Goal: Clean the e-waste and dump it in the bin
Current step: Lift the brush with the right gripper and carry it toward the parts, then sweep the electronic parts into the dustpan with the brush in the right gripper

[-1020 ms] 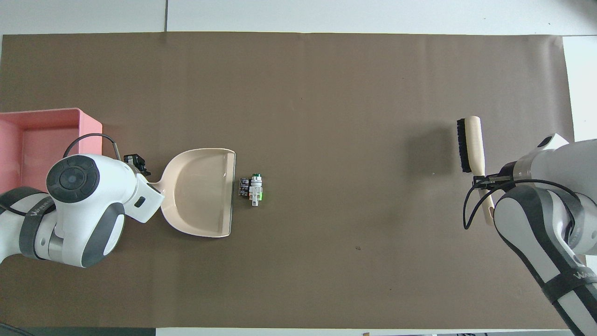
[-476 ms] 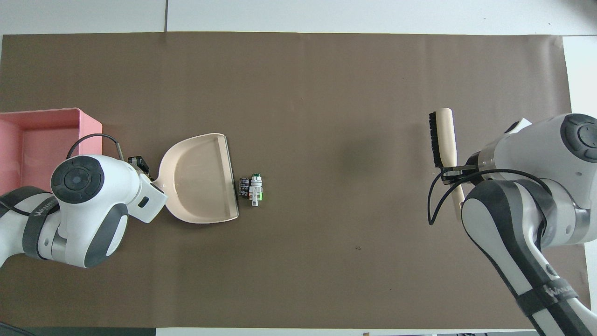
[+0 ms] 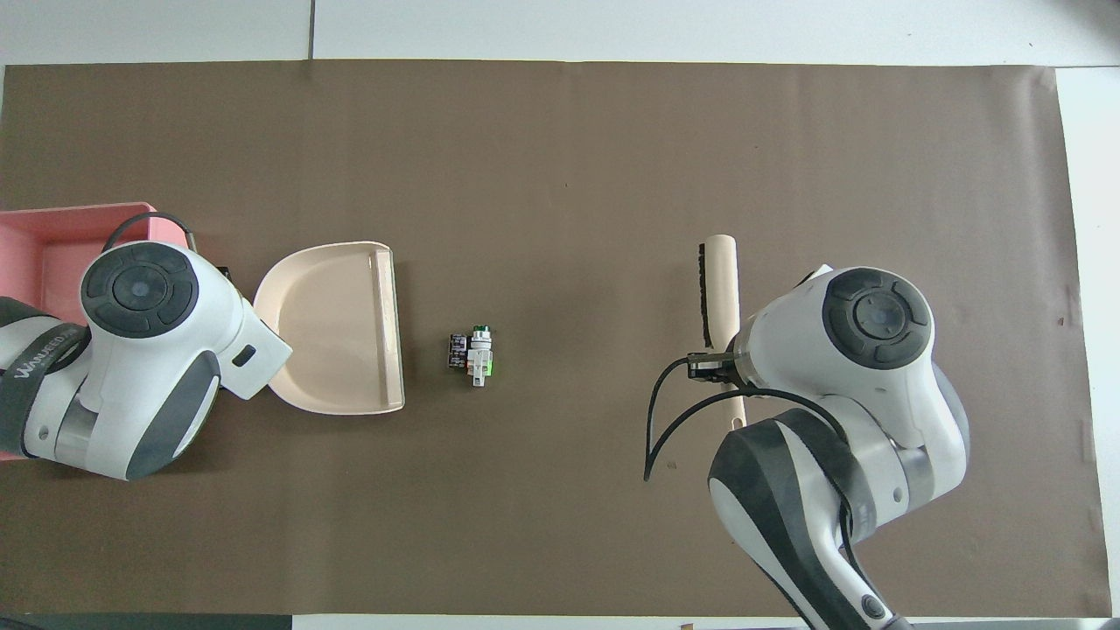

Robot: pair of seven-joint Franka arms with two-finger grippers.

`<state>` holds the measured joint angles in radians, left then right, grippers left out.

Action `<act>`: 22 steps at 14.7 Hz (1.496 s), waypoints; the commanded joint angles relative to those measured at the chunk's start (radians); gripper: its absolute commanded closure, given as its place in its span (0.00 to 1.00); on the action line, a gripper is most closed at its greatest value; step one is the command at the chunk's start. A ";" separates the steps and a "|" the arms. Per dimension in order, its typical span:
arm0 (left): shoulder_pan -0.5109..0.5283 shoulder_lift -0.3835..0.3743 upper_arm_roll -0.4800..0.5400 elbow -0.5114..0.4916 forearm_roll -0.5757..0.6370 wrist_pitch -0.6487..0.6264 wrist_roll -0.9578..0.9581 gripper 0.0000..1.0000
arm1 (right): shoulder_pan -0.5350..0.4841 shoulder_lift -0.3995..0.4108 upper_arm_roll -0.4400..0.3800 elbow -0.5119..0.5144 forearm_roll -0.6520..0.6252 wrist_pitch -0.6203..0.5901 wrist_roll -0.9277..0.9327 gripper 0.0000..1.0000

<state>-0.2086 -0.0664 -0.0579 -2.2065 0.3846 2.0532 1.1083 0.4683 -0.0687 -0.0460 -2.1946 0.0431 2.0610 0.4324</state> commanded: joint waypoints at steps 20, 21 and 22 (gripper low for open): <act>-0.091 0.071 0.001 -0.074 0.096 0.091 -0.021 1.00 | 0.447 0.385 0.003 0.345 0.037 0.080 0.358 1.00; -0.091 0.068 0.001 -0.081 0.096 0.099 -0.021 1.00 | 0.464 0.403 0.003 0.346 0.044 0.102 0.359 1.00; -0.091 0.066 0.001 -0.087 0.096 0.102 -0.027 1.00 | 0.481 0.420 0.003 0.349 0.053 0.135 0.364 1.00</act>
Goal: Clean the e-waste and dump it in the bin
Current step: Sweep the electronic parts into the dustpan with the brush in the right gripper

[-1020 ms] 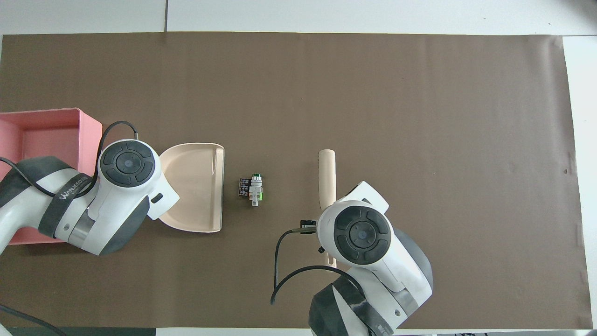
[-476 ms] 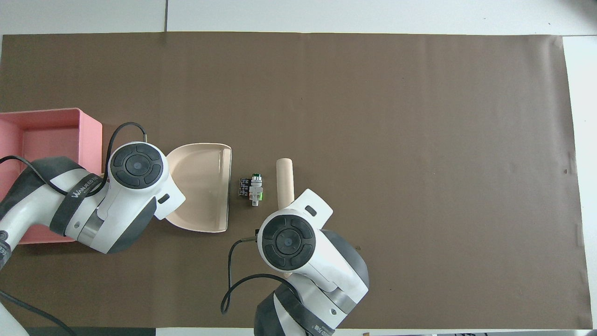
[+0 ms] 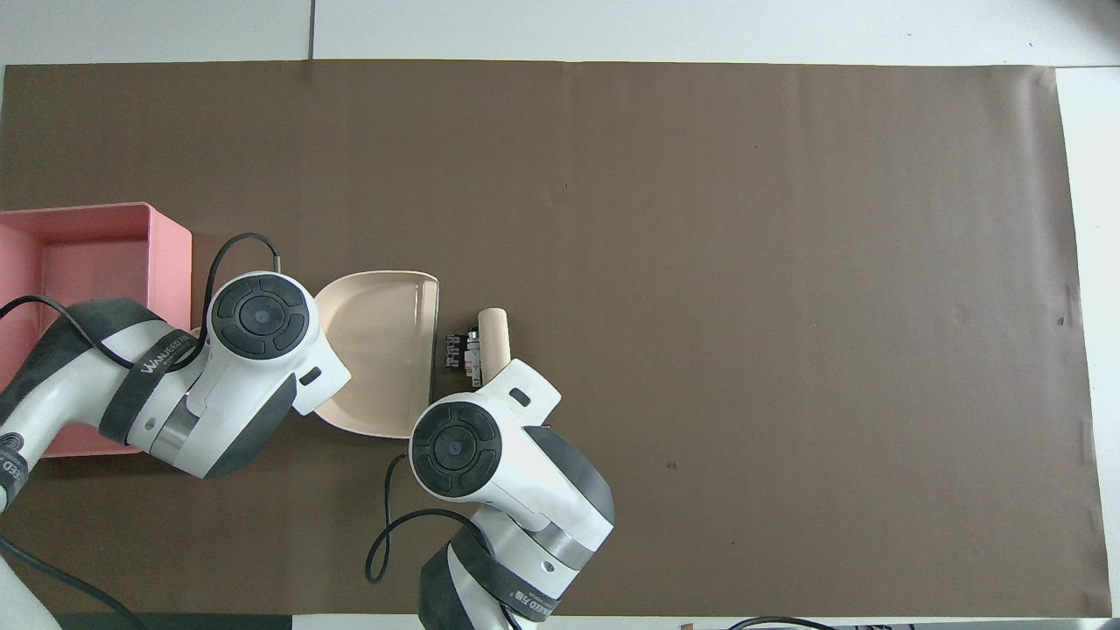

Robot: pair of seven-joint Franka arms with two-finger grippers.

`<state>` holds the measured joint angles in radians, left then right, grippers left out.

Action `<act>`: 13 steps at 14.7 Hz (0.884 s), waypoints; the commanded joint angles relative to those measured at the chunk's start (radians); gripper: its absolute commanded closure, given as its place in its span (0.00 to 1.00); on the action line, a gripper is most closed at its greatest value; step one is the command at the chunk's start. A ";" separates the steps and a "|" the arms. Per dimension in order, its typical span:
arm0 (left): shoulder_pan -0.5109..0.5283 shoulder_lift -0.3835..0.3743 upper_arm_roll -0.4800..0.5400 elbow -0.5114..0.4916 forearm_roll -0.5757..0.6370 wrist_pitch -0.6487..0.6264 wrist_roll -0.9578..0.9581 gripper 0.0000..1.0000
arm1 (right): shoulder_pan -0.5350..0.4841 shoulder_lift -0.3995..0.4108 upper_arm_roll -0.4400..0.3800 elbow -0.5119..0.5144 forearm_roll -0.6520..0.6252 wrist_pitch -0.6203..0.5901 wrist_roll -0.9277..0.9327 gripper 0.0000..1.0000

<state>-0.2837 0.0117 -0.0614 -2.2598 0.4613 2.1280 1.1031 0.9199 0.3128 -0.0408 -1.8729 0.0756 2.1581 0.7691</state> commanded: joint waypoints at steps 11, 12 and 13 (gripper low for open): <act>0.008 -0.024 0.003 -0.073 0.017 0.125 -0.042 1.00 | 0.028 0.115 0.053 0.149 0.214 0.258 0.022 1.00; 0.023 -0.024 0.003 -0.073 0.014 0.128 -0.043 1.00 | 0.028 0.115 0.053 0.149 0.214 0.255 0.022 1.00; 0.029 -0.024 0.002 -0.073 0.011 0.136 -0.042 1.00 | 0.027 0.115 0.053 0.155 0.214 0.243 0.024 1.00</act>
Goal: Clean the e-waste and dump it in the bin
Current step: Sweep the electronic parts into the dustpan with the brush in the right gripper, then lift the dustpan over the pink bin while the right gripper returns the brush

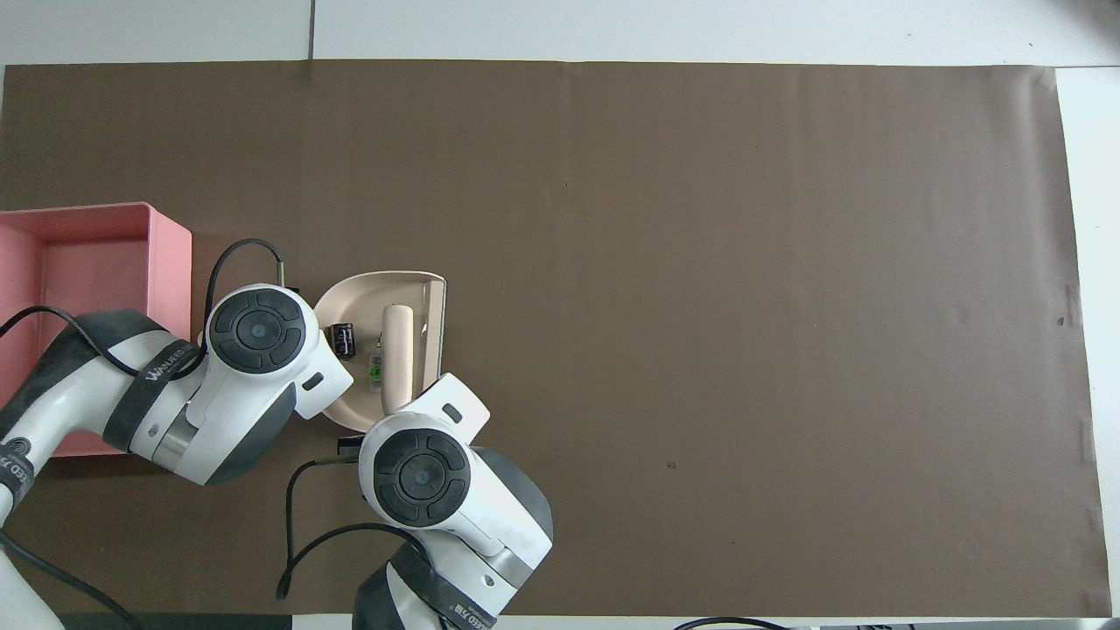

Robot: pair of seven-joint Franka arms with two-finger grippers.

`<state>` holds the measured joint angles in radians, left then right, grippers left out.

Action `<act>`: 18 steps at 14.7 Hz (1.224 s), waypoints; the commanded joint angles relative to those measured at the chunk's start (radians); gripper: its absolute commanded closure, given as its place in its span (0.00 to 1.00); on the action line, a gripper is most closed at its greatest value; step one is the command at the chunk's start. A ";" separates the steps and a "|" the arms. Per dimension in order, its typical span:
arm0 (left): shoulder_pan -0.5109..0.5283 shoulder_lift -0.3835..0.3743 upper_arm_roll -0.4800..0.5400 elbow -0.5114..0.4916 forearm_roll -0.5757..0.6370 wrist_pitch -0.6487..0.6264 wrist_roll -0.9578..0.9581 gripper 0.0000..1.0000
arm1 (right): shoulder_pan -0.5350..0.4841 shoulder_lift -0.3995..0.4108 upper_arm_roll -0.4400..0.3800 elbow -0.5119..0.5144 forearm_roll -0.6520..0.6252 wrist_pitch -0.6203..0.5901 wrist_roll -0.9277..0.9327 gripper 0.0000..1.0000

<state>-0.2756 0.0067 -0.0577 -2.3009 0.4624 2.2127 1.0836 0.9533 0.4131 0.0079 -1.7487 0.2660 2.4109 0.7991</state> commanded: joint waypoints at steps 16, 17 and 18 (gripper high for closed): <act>0.134 -0.097 0.013 0.133 -0.277 -0.134 0.267 1.00 | -0.624 -0.474 -0.005 -0.142 -0.106 -0.658 -0.398 1.00; 0.172 -0.108 0.013 0.141 -0.278 -0.142 0.295 1.00 | -0.686 -0.487 -0.005 -0.179 -0.114 -0.650 -0.484 1.00; 0.205 -0.120 0.015 0.153 -0.289 -0.146 0.321 1.00 | -0.746 -0.500 -0.005 -0.213 -0.119 -0.639 -0.567 1.00</act>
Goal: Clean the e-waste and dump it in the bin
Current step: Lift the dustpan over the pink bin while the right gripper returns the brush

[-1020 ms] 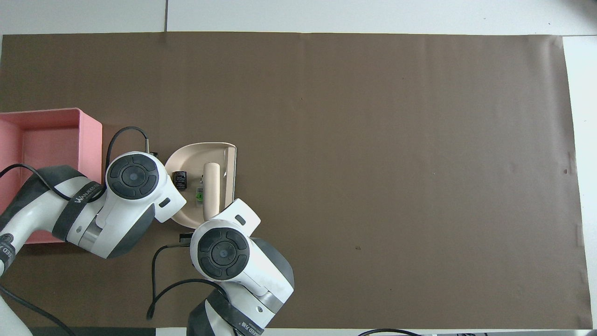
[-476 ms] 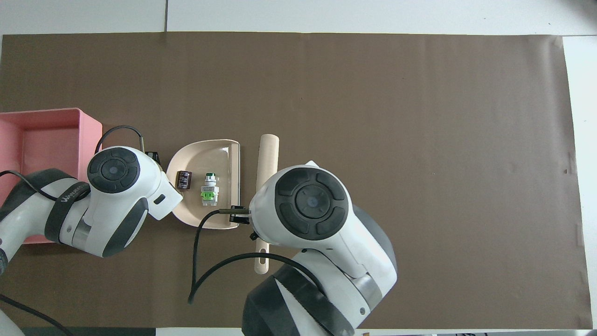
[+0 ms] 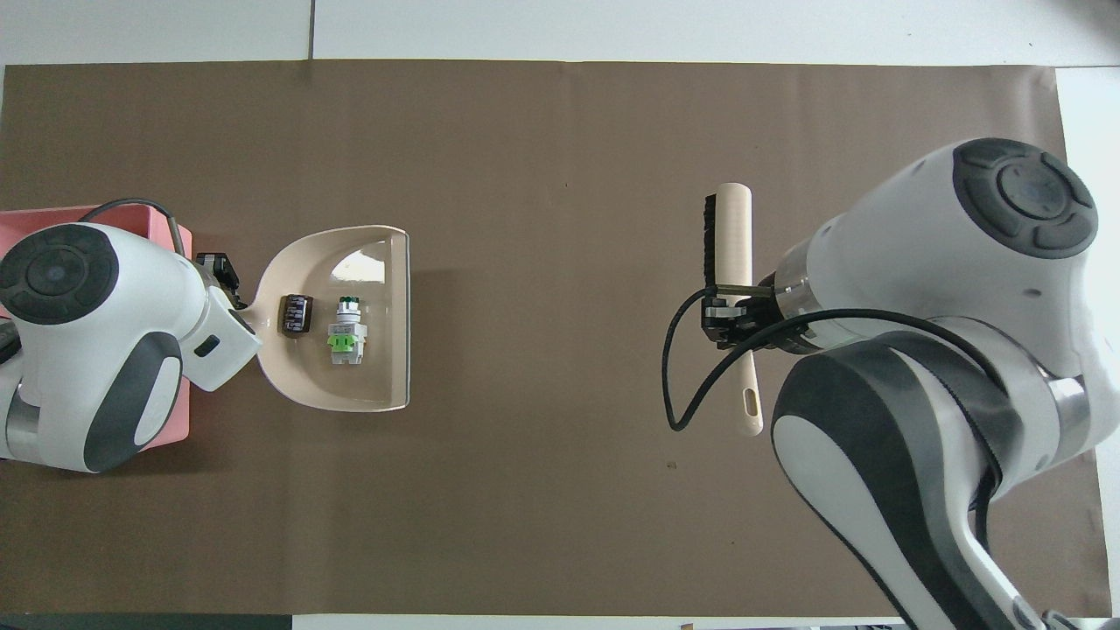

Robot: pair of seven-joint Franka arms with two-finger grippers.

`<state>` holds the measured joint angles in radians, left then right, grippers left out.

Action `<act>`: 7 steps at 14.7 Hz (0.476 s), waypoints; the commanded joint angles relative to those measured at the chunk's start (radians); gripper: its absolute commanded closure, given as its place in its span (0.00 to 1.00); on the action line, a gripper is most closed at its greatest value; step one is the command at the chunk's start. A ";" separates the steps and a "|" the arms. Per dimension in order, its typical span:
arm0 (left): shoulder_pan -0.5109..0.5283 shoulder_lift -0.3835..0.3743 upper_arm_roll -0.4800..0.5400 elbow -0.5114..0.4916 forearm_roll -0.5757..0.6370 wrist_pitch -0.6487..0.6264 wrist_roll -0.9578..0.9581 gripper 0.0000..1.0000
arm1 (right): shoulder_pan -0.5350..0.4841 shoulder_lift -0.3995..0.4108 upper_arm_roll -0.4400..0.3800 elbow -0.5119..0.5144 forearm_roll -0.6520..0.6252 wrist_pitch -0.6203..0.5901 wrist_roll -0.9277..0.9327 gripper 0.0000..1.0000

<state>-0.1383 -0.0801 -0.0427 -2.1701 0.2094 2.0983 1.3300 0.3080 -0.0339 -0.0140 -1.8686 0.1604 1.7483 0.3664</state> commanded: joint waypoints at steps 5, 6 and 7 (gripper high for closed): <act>0.265 -0.020 0.003 0.143 -0.038 -0.086 0.277 1.00 | -0.306 -0.080 0.017 -0.292 -0.058 0.199 -0.378 1.00; 0.304 -0.014 0.003 0.174 -0.038 -0.087 0.351 1.00 | -0.343 -0.080 0.017 -0.329 -0.059 0.248 -0.405 1.00; 0.348 0.012 0.003 0.212 -0.039 -0.095 0.403 1.00 | -0.371 -0.080 0.017 -0.366 -0.064 0.298 -0.432 1.00</act>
<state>0.1343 -0.1006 -0.0307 -2.0433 0.1963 2.0437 1.6197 -0.0037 -0.0729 -0.0150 -2.1328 0.1150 1.9535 -0.0120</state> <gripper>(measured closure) 0.665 0.749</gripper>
